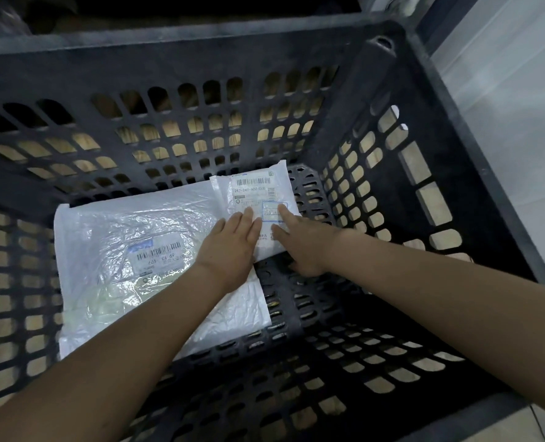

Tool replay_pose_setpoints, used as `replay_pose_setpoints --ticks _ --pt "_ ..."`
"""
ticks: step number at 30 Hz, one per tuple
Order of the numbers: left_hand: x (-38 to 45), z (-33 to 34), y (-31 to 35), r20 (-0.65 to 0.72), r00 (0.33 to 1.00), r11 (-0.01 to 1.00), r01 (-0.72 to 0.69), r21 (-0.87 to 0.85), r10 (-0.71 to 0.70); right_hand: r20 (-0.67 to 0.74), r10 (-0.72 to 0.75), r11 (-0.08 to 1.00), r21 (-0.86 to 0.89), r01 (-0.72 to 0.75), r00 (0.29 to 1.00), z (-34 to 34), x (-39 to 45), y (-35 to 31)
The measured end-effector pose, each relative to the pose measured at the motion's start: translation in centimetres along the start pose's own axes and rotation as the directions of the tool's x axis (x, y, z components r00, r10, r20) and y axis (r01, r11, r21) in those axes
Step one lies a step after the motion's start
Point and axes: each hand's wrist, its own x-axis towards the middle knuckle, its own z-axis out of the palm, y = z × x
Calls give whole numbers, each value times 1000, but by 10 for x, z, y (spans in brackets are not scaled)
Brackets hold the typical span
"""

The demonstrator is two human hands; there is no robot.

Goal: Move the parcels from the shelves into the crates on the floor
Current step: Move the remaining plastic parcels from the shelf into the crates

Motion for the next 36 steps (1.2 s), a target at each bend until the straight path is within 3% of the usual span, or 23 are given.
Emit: replay_pose_setpoints --ticks 5,10,16,21,25,31,36 --pt "1 -12 -1 50 999 1000 -14 28 12 -12 7 996 -88 -8 1000 -1 0 1" --pt "-4 -17 -5 -1 999 998 -36 44 36 -294 39 998 -31 -51 955 -12 1 9" --pt "9 -18 -23 23 997 997 76 -3 -76 -243 82 996 -16 -88 966 -15 19 16" --pt "14 -8 -19 55 991 992 125 -17 -124 -308 114 989 -56 -138 944 -9 30 7" --pt "-1 -21 -12 80 975 979 204 19 -205 -249 163 978 -86 -189 955 -17 20 5" --pt "-96 -103 -10 233 917 945 307 112 -325 -211 131 987 -66 -147 969 -70 -72 -25" --pt "-194 -243 -8 220 884 902 430 -35 -413 -218 59 998 -2 -61 974 -158 -209 -43"
